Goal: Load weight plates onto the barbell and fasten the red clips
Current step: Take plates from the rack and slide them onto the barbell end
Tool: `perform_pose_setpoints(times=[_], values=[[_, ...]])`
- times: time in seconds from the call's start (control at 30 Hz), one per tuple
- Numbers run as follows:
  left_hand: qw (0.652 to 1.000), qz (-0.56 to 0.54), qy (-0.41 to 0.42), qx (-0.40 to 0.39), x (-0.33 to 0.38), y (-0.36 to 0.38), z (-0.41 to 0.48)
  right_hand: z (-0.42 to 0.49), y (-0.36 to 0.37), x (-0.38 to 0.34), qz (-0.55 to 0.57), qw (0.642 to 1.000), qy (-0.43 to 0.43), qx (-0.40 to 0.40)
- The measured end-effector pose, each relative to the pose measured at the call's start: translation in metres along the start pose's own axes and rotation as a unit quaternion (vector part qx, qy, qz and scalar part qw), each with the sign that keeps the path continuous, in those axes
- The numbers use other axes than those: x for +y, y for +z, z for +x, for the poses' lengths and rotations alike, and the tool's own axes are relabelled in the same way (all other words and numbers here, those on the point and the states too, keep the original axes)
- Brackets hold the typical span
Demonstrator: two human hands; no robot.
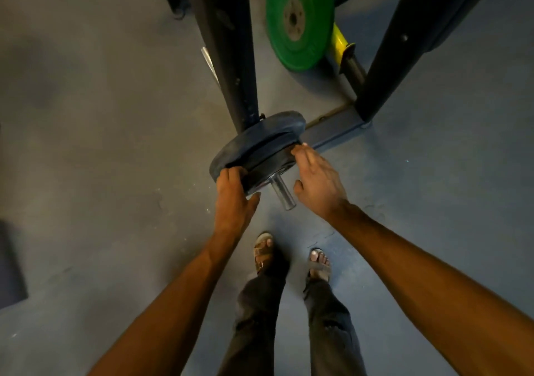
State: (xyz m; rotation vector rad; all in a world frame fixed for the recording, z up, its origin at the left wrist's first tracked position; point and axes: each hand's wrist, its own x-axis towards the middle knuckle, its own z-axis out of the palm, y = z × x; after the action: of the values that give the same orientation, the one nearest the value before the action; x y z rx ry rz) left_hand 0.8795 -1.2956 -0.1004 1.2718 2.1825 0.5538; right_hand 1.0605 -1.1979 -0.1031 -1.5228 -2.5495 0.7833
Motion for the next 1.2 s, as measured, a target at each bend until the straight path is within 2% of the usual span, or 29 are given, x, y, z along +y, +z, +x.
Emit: perform_pose_setpoints(times=[0.13,0.33,0.53,0.7,0.87,0.97,1.07,1.2], values=[[0.999,-0.005,-0.021,0.047,-0.003,0.008,0.006,0.011,0.006,0.016,-0.018,0.999,-0.051,-0.003],[0.993,-0.042,-0.057,0.089,-0.003,0.022,-0.004,0.013,0.014,0.026,-0.008,0.998,-0.067,-0.002],[0.999,-0.012,-0.018,0.029,-0.007,0.033,-0.028,0.017,0.010,0.030,-0.028,0.993,-0.115,-0.007],[0.999,-0.011,-0.028,0.014,-0.015,0.028,-0.020,0.036,0.000,0.029,-0.089,0.979,-0.179,-0.031],[0.998,0.054,0.009,-0.020,-0.016,0.022,-0.013,0.038,-0.007,0.023,-0.092,0.974,-0.166,-0.123],[0.994,0.082,0.024,-0.068,-0.013,0.022,-0.021,0.026,-0.007,0.030,-0.104,0.969,-0.162,-0.154],[0.987,0.083,0.046,-0.126,-0.006,0.022,-0.044,-0.002,-0.009,0.040,-0.087,0.964,-0.158,-0.193],[0.979,0.092,0.075,-0.165,0.010,0.018,-0.092,-0.069,-0.026,0.061,-0.018,0.966,-0.145,-0.213]])
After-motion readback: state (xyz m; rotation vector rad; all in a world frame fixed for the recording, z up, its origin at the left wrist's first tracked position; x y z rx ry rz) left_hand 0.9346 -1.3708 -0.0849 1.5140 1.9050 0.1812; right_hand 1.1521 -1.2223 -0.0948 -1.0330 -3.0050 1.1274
